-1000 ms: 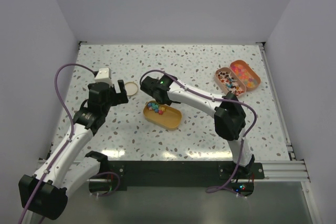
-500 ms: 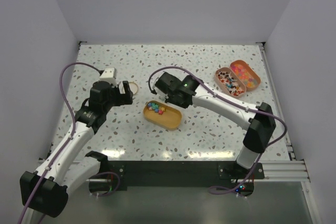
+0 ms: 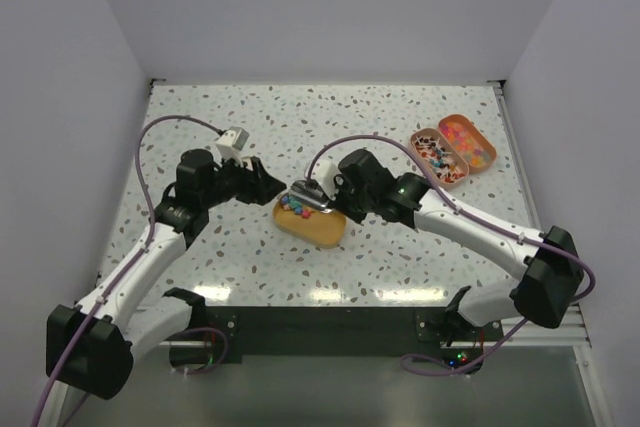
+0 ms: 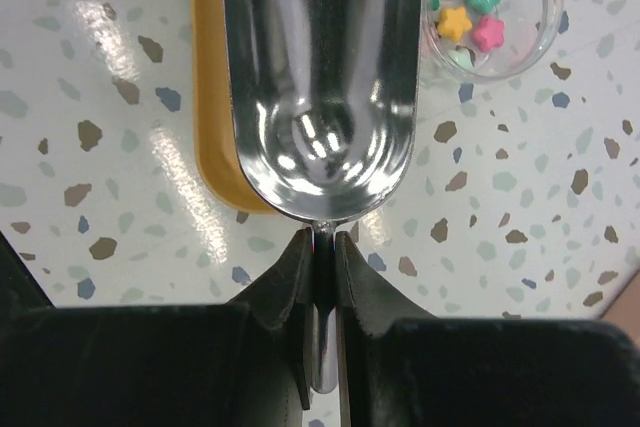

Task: Pack the candies
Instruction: Place the fake candies in the packing bottle, then adjust the spatula.

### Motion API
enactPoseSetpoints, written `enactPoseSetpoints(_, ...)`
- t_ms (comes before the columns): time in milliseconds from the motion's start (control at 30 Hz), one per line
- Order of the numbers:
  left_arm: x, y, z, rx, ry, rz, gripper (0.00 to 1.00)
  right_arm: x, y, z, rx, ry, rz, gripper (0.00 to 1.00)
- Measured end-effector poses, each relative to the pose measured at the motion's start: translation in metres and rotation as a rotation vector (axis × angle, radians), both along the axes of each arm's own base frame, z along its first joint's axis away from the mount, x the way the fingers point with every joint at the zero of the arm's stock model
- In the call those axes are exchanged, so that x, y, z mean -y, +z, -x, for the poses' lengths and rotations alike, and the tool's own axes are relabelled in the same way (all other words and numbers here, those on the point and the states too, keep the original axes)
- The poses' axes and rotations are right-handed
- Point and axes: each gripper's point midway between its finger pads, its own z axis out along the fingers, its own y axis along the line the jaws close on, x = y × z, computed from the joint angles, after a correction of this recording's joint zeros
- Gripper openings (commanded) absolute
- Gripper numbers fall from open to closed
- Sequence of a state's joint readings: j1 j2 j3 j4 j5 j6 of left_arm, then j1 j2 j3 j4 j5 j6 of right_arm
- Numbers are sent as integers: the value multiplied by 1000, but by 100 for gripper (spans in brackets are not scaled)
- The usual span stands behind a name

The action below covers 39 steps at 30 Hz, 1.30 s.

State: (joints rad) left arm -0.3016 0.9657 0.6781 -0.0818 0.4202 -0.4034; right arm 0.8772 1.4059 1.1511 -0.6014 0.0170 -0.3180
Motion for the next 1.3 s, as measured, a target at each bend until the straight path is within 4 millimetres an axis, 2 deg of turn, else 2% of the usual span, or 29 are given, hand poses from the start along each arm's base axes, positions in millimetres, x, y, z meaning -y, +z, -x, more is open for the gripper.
enactPoseSetpoints(167, 17, -20, 5, -105, -91, 41, 63, -9, 7, 5, 3, 44, -107, 0)
enactPoseSetpoints(200, 19, -23, 6, -122, -102, 50, 60, -10, 8, 5, 4, 50, -122, 0)
enactPoseSetpoints(467, 30, -24, 6, -156, -143, 102, 53, -20, 6, 8, -2, 86, -177, 0)
enactPoseSetpoints(833, 33, -31, 6, -201, -151, 119, 28, -21, 3, 8, -4, 92, -182, 0)
enactPoseSetpoints(933, 34, -31, 6, -207, -153, 123, 18, -21, 3, 8, 0, 96, -181, 0)
enactPoseSetpoints(967, 34, -32, 6, -211, -153, 126, 11, -21, 3, 8, 1, 97, -180, 0)
enactPoseSetpoints(1067, 35, -33, 6, -238, -144, 142, 0, -20, 1, 8, 3, 100, -174, 0)
enactPoseSetpoints(1133, 36, -34, 6, -257, -142, 152, 0, -19, -1, 9, -1, 100, -169, 4)
enactPoseSetpoints(1200, 38, -35, 7, -279, -139, 163, 0, -18, -3, 9, -4, 98, -166, 18)
enactPoseSetpoints(1300, 39, -35, 8, -307, -134, 179, 0, -17, -9, 10, -12, 85, -172, 32)
